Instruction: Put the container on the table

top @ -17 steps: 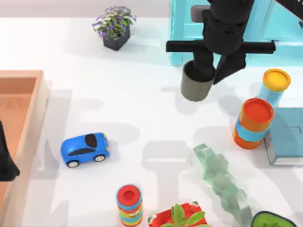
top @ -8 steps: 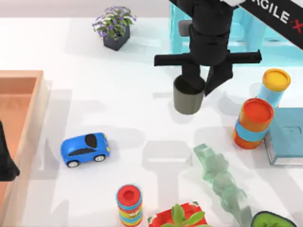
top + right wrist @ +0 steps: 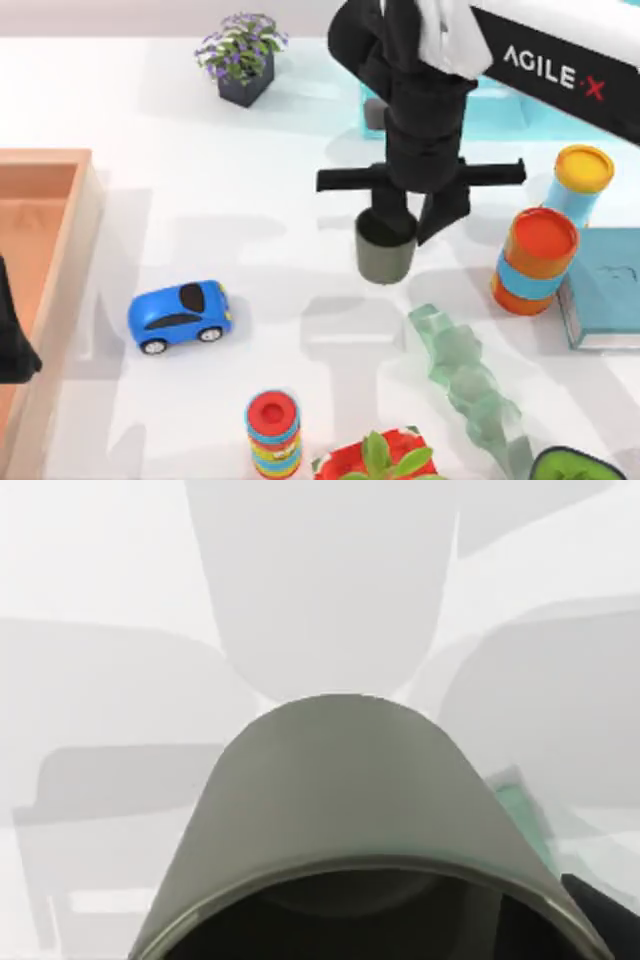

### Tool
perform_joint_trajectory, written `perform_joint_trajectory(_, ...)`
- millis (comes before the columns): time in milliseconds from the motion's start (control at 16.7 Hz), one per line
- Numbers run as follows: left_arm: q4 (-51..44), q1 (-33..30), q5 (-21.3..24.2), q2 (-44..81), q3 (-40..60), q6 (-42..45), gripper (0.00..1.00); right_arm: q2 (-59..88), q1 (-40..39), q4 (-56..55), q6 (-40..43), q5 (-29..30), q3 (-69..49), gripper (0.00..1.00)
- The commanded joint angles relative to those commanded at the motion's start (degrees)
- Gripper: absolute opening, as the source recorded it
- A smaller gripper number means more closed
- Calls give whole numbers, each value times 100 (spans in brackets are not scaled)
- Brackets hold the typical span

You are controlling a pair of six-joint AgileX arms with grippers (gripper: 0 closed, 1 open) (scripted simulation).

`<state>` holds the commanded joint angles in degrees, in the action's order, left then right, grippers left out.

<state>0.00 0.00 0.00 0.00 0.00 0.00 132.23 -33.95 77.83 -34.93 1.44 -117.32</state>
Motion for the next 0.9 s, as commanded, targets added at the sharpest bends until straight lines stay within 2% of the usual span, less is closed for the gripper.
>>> perform_joint_trajectory(300, 0, 0, 0, 0, 0, 0, 100, -3, 10, -131, -12, 9, 131, 0)
perform_joint_trajectory(900, 0, 0, 0, 0, 0, 0, 100, -3, 10, -131, -12, 9, 131, 75)
